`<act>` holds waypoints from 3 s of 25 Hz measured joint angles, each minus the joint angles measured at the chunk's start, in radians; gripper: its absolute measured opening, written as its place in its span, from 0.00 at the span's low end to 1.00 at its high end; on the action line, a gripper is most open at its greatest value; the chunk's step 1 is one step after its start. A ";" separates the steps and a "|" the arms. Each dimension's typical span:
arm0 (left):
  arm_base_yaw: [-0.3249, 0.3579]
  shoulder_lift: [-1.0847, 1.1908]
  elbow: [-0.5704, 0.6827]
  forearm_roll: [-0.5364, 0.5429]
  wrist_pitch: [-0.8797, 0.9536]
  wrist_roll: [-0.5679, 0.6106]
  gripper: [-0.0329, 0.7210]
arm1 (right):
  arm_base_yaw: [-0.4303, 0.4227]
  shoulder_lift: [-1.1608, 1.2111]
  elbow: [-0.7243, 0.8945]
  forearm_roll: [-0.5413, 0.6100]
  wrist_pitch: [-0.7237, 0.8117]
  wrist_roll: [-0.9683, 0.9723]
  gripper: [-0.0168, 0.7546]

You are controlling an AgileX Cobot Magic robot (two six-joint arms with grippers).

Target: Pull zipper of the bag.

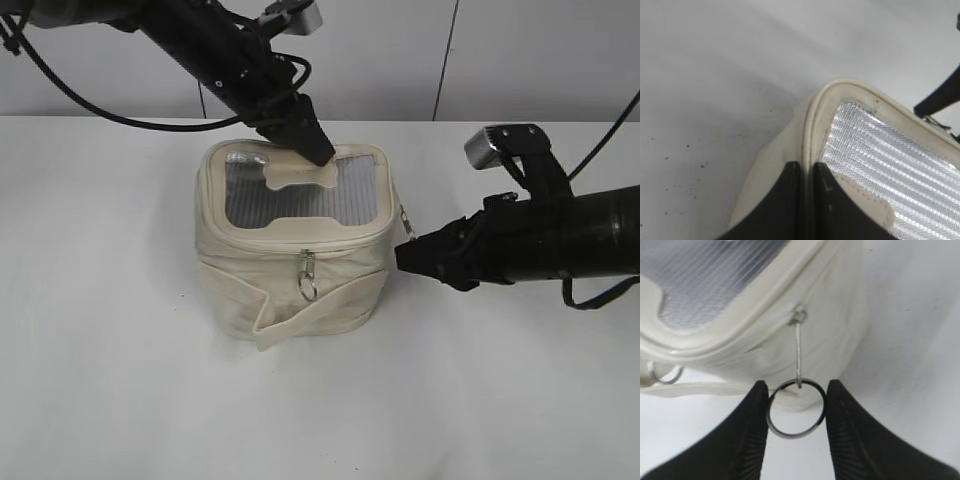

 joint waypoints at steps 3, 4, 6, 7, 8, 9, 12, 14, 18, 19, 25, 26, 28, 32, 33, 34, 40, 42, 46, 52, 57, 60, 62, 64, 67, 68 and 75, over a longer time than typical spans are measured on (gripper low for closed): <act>-0.001 0.002 0.000 -0.009 -0.009 -0.024 0.10 | 0.008 -0.031 0.043 0.008 0.064 0.012 0.39; -0.001 0.003 0.000 -0.015 -0.011 -0.032 0.10 | 0.020 -0.035 0.049 0.012 0.067 0.023 0.39; -0.002 0.004 0.000 -0.023 -0.021 -0.044 0.10 | 0.054 -0.040 0.052 0.016 0.068 0.039 0.39; -0.002 0.005 0.001 -0.028 -0.023 -0.049 0.10 | 0.079 -0.040 0.054 0.020 0.068 0.043 0.39; -0.001 0.005 0.001 -0.033 -0.026 -0.056 0.10 | 0.108 -0.040 0.055 0.029 0.068 0.046 0.39; -0.001 0.006 0.001 -0.034 -0.029 -0.062 0.10 | 0.138 -0.040 0.055 0.043 0.067 0.048 0.39; 0.000 0.007 0.001 -0.037 -0.037 -0.081 0.10 | 0.223 -0.040 0.051 0.092 0.052 0.049 0.39; 0.000 0.007 0.003 -0.046 -0.038 -0.089 0.10 | 0.268 -0.040 0.030 0.105 0.026 0.049 0.39; 0.001 0.007 0.010 -0.064 -0.062 -0.094 0.10 | 0.326 0.003 -0.054 0.105 0.009 0.062 0.39; 0.001 0.007 0.011 -0.067 -0.064 -0.094 0.10 | 0.335 0.022 -0.075 0.105 0.008 0.076 0.39; 0.003 0.009 0.011 -0.070 -0.067 -0.096 0.14 | 0.330 0.057 -0.101 0.007 -0.012 0.264 0.38; 0.003 0.008 0.010 -0.072 -0.072 -0.099 0.19 | 0.323 0.056 -0.102 -0.042 -0.012 0.319 0.38; 0.003 0.002 0.010 -0.074 -0.086 -0.107 0.30 | 0.305 0.043 -0.102 -0.178 -0.008 0.430 0.45; 0.008 -0.038 0.010 -0.017 -0.116 -0.180 0.37 | 0.237 -0.020 -0.102 -0.453 0.058 0.664 0.68; 0.008 -0.059 0.010 0.022 -0.124 -0.215 0.37 | 0.210 -0.042 -0.102 -0.504 0.073 0.728 0.70; 0.008 -0.082 0.010 0.062 -0.130 -0.264 0.36 | 0.184 -0.064 -0.102 -0.563 0.086 0.792 0.71; 0.009 -0.247 0.095 0.350 -0.142 -0.499 0.35 | -0.018 -0.181 -0.105 -0.868 0.172 1.111 0.72; 0.009 -0.312 0.176 0.404 -0.147 -0.544 0.35 | -0.058 -0.216 -0.105 -0.979 0.187 1.219 0.72; 0.009 -0.490 0.427 0.456 -0.221 -0.574 0.35 | -0.073 -0.282 -0.106 -1.214 0.258 1.446 0.70; 0.009 -0.898 0.796 0.494 -0.313 -0.659 0.34 | -0.073 -0.436 -0.101 -1.326 0.416 1.546 0.69; 0.009 -1.306 1.011 0.538 -0.281 -0.798 0.34 | -0.073 -0.698 -0.048 -1.384 0.547 1.597 0.69; 0.009 -1.607 1.089 0.585 -0.199 -0.903 0.34 | -0.073 -0.925 0.002 -1.462 0.614 1.657 0.69; 0.009 -1.768 1.127 0.628 -0.114 -0.955 0.34 | -0.073 -1.066 0.038 -1.519 0.636 1.699 0.69; 0.009 -1.905 1.155 0.675 -0.027 -0.994 0.33 | -0.073 -1.229 0.075 -1.580 0.644 1.740 0.69; 0.009 -2.082 1.209 0.708 0.058 -1.012 0.32 | -0.073 -1.456 0.118 -1.648 0.652 1.763 0.69; 0.009 -2.131 1.235 0.720 0.078 -1.014 0.32 | -0.073 -1.525 0.125 -1.661 0.656 1.773 0.69; 0.009 -2.233 1.335 0.708 0.020 -0.968 0.32 | -0.074 -1.706 0.131 -1.693 0.665 1.802 0.63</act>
